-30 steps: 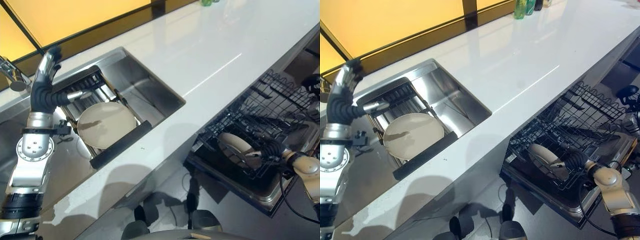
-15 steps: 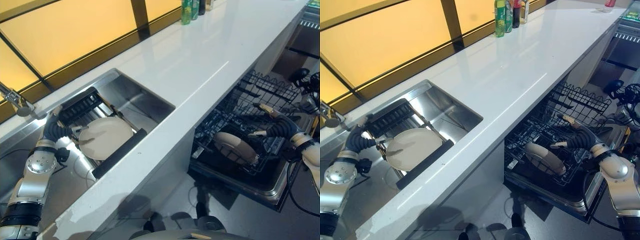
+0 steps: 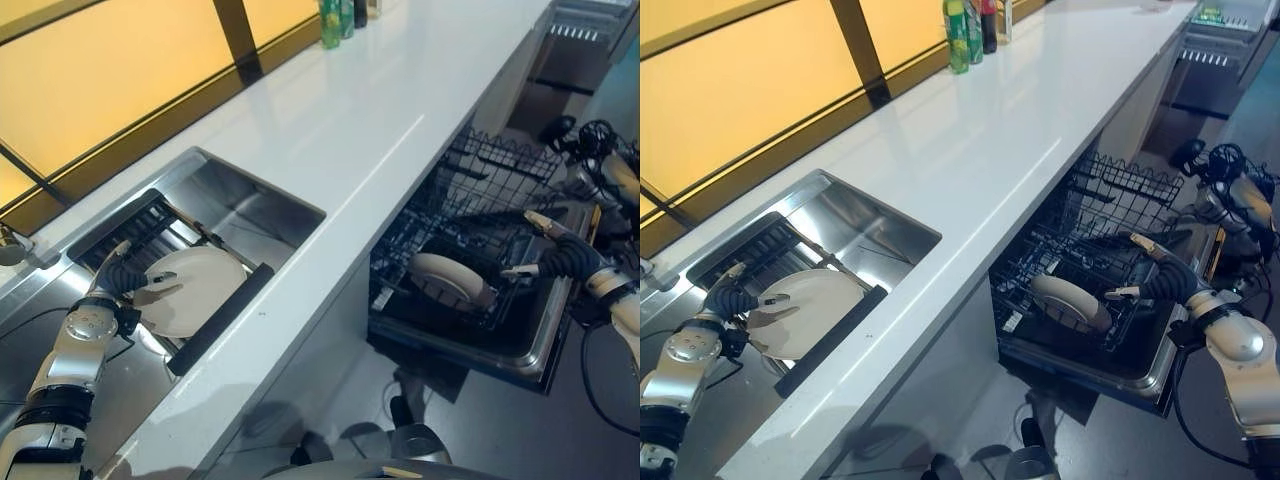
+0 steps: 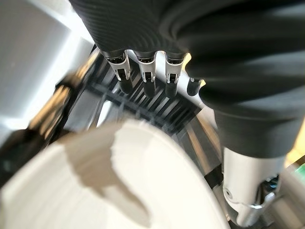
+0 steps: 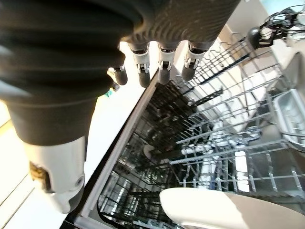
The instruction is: Pick up plates and place into dishwasher.
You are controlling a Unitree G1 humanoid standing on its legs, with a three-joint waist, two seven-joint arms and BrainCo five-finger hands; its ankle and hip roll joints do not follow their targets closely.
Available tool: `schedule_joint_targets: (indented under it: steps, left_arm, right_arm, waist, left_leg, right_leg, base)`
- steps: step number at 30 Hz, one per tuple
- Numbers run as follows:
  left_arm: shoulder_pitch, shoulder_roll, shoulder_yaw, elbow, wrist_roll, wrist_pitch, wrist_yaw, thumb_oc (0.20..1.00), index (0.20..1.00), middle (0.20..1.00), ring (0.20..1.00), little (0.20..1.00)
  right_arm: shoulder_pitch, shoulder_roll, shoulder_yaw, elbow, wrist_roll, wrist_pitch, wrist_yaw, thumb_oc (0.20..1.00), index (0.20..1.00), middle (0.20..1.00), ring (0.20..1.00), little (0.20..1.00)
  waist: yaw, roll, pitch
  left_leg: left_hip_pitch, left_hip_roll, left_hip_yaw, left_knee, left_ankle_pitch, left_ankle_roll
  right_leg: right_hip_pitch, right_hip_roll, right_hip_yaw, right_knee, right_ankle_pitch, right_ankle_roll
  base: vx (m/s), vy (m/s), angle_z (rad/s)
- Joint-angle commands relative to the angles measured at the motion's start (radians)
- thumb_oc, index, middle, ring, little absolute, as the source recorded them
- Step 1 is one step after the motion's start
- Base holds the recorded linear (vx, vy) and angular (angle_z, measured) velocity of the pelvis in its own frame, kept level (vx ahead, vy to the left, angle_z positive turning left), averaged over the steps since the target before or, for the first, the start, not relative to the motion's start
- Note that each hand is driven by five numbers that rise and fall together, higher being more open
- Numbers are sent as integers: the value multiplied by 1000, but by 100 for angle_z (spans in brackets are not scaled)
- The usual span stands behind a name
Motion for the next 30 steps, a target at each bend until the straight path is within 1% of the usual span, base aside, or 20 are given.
schedule_joint_targets:
  steps: [1,2,5,9,12,17,20,22,26,30]
  left_arm:
    - [-132,113,3,109,6,30,86,1000,1000,1000,1000,1000]
    - [-147,124,10,125,7,46,95,1000,1000,1000,1000,1000]
    - [-190,145,6,195,6,63,109,1000,1000,1000,1000,1000]
    - [-239,151,-10,291,-4,84,126,1000,1000,1000,1000,1000]
    - [-276,170,-16,352,-24,95,123,1000,1000,1000,1000,1000]
    - [-317,191,-38,383,-40,116,99,1000,1000,1000,1000,1000]
    - [-339,190,-51,391,-76,130,42,1000,1000,1000,1000,1000]
    - [-346,186,-64,391,-95,143,-19,1000,1000,1000,1000,1000]
    - [-341,189,-75,372,-156,138,-97,1000,1000,1000,1000,1000]
    - [-318,184,-73,342,-213,171,-244,1000,1000,1000,1000,1000]
  right_arm:
    - [-96,-50,30,-20,48,-43,-36,1000,1000,1000,1000,1000]
    - [-98,-53,33,-21,56,-41,-42,1000,1000,1000,1000,1000]
    - [-111,-64,48,-31,78,-38,-55,1000,1000,1000,1000,1000]
    - [-154,-87,80,-22,80,-30,-55,1000,1000,1000,1000,1000]
    - [-189,-103,106,-5,85,-28,-59,1000,1000,1000,1000,1000]
    - [-199,-100,123,-9,98,-24,-85,1000,1000,1000,1000,1000]
    - [-199,-89,131,-15,99,-30,-100,1000,1000,1000,1000,1000]
    - [-200,-77,136,-21,92,-33,-105,1000,1000,1000,1000,1000]
    - [-200,-70,142,-32,86,-28,-112,1000,1000,1000,1000,1000]
    - [-171,-62,121,-37,82,-39,-100,1000,1000,1000,1000,1000]
  waist:
    - [-28,-49,12]
    - [-30,-54,20]
    - [-42,-63,37]
    - [-57,-60,64]
    - [-64,-63,84]
    - [-62,-79,109]
    - [-57,-85,121]
    - [-54,-85,127]
    - [-41,-79,128]
    - [-32,-70,117]
  left_leg:
    - [-64,12,-27,82,-30,8]
    - [-69,10,-24,84,-30,10]
    - [-86,5,-18,97,-31,11]
    - [-110,-5,-14,123,-34,12]
    - [-124,-13,-12,137,-38,14]
    - [-147,-20,-18,147,-39,20]
    - [-163,-24,-23,152,-38,23]
    - [-167,-26,-26,153,-38,25]
    - [-170,-30,-31,155,-39,26]
    - [-163,-31,-37,153,-40,26]
  right_leg:
    - [-38,-65,26,132,-88,67]
    - [-45,-66,29,136,-86,69]
    - [-67,-71,36,151,-85,72]
    - [-99,-79,50,180,-86,72]
    - [-113,-83,59,192,-88,70]
    - [-128,-83,65,198,-85,68]
    - [-136,-82,62,200,-83,65]
    - [-137,-83,57,201,-83,64]
    - [-129,-87,42,197,-86,62]
    - [-112,-90,24,190,-91,60]
  base:
    - [-42,58,-16]
    - [-25,38,-12]
    - [-17,59,-10]
    - [10,127,-6]
    - [22,112,-6]
    - [5,24,-4]
    - [-9,0,-1]
    - [0,0,0]
    - [1,-4,2]
    - [28,-10,4]
